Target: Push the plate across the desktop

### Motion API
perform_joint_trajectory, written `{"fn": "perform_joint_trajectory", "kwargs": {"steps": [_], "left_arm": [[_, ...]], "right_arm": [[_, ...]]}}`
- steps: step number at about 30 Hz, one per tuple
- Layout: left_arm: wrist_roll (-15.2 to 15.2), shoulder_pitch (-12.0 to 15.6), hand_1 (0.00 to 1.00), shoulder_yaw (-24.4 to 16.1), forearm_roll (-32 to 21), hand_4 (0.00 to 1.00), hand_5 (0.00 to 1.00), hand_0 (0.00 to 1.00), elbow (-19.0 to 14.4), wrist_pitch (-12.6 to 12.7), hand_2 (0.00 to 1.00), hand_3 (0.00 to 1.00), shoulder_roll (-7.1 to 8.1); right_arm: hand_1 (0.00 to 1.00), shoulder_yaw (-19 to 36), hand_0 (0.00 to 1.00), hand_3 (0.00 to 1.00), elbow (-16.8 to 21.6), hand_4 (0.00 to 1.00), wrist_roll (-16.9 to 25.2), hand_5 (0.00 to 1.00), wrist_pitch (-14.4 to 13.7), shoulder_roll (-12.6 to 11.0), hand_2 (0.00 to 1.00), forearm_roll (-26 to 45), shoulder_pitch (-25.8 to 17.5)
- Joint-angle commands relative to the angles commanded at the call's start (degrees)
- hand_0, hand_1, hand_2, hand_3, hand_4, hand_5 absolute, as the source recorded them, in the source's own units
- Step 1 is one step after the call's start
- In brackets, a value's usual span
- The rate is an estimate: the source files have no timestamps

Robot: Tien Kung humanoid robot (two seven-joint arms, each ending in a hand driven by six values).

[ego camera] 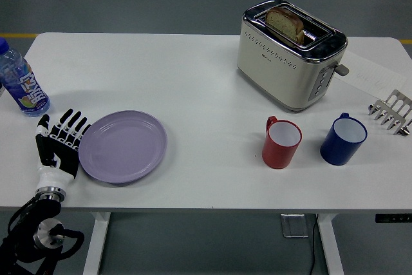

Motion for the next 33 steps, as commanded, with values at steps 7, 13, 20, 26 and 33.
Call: {"fn": "perform_joint_trajectory", "kwargs": {"steps": [7, 13, 20, 26, 33], "left_arm": [[-0.2, -0.5, 0.782, 1.8, -0.9, 0.585, 0.998, 0.753, -0.1, 0.0, 0.751, 0.675, -0.48], [-0.2, -0.8, 0.782, 3.1, -1.4, 0.583, 0.998, 0.753, -0.3, 0.0, 0.751, 0.675, -0.48], [-0.2, -1.2, 0.781, 4.4, -2.0, 0.581, 0.998, 0.75, -0.7, 0.0, 0.751, 0.675, -0.48], [-0.2, -1.6, 0.781, 5.2, -2.2, 0.578, 0.998, 0.751, -0.8, 0.0, 0.75, 0.674, -0.48], [-0.2, -1.7, 0.779, 6.9, -2.6, 0.577, 0.998, 0.75, -0.9, -0.1, 0.749, 0.674, -0.48]], "right_arm": [[0.517, 0.1, 0.577, 0.566, 0.0, 0.219, 0.0, 0.53, 0.0, 0.0, 0.609, -0.2, 0.1], [0.517, 0.2, 0.577, 0.566, 0.0, 0.219, -0.1, 0.529, -0.1, -0.1, 0.609, -0.3, 0.1], [0.518, 0.2, 0.577, 0.566, 0.0, 0.219, 0.0, 0.528, 0.0, -0.1, 0.608, -0.3, 0.2], [0.518, 0.2, 0.577, 0.566, 0.0, 0.22, 0.0, 0.527, 0.0, -0.1, 0.609, -0.4, 0.3], [0.518, 0.3, 0.577, 0.565, -0.1, 0.221, 0.1, 0.527, 0.0, -0.2, 0.609, -0.4, 0.4]]}}
